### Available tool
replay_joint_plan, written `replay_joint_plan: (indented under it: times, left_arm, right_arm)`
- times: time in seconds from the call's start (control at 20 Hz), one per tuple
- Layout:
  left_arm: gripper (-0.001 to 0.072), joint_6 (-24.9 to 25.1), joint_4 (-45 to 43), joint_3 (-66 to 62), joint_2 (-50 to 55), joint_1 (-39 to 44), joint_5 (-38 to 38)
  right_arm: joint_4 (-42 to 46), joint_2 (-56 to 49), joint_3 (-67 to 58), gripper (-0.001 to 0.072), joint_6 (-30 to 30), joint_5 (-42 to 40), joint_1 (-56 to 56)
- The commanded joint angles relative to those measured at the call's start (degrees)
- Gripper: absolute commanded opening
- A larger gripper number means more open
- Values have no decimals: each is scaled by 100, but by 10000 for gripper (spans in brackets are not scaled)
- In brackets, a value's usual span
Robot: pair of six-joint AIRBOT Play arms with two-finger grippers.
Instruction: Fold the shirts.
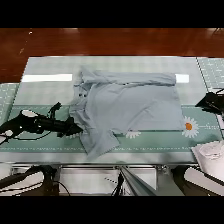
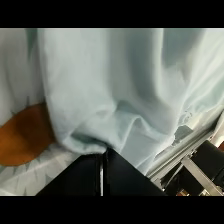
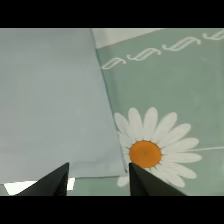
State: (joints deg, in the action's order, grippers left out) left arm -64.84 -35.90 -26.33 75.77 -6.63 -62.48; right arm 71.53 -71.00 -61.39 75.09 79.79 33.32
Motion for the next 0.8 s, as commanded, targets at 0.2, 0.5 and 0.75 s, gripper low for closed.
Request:
replay_joint_plan:
  times: [0.2, 0.5, 0.75]
  left_arm:
    - [32, 402, 85, 7, 74, 24, 31]
    - [32, 483, 103, -4, 74, 24, 28]
    - [32, 717, 153, -173, 74, 24, 31]
  right_arm:
    - [-575, 26, 1401, 575, -306, 175, 627]
    - [-509, 22, 2103, 577, -319, -669, 566]
    - [-518, 22, 2437, 576, -55, -1738, -334]
